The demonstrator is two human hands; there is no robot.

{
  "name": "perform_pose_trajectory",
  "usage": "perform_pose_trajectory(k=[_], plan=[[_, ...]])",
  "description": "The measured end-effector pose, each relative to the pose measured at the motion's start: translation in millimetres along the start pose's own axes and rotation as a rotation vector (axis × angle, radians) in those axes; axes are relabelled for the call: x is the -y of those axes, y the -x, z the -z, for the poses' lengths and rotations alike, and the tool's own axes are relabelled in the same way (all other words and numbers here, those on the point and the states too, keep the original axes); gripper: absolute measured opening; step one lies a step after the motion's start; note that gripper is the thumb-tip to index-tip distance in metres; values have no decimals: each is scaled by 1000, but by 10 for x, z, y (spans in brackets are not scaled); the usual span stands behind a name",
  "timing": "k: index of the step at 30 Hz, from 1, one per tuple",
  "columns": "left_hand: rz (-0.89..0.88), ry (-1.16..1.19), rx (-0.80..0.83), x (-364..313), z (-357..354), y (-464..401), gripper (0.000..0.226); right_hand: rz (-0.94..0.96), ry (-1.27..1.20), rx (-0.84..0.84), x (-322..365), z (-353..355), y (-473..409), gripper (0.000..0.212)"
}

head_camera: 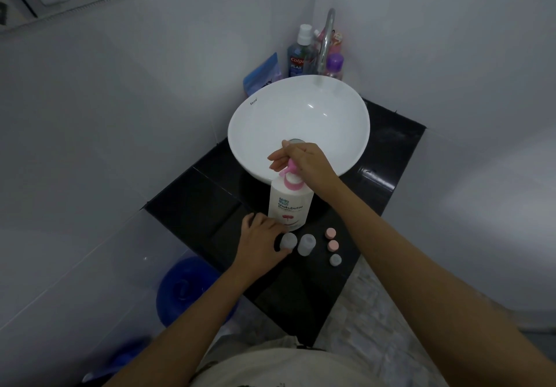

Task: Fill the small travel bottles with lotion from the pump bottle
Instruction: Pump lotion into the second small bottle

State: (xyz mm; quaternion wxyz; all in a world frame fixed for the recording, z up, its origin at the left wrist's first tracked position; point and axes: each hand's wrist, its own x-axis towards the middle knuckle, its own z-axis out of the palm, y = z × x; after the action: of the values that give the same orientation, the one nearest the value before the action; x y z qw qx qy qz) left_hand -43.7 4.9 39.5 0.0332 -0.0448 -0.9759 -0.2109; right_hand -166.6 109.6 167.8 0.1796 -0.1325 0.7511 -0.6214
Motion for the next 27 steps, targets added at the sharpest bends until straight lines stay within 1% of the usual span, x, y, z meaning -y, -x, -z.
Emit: perform_pose_trajectory(k=[3,7,9,11,13,20,27], plan=[[67,144,-39,-74,128,15,30,-12,8,11,1,8,0,41],[234,505,-51,-131,433,59,34,-47,-24,40,30,24,3,43],[287,603,-92,-180,632,49,33,-52,-32,60,58,40,3,44],[318,624,-137,-217,808,7,32,-49,-56,76,72,50,5,44],[336,610,-147,-227,926,-41,32,-45,-35,75,72,45,10,44],[305,602,-175,-309,1104,-75,30,-9,56,41,27,24,8,42],[259,562,-207,-362,1191,-93,30,-21,44,31,38,-1,3,40]])
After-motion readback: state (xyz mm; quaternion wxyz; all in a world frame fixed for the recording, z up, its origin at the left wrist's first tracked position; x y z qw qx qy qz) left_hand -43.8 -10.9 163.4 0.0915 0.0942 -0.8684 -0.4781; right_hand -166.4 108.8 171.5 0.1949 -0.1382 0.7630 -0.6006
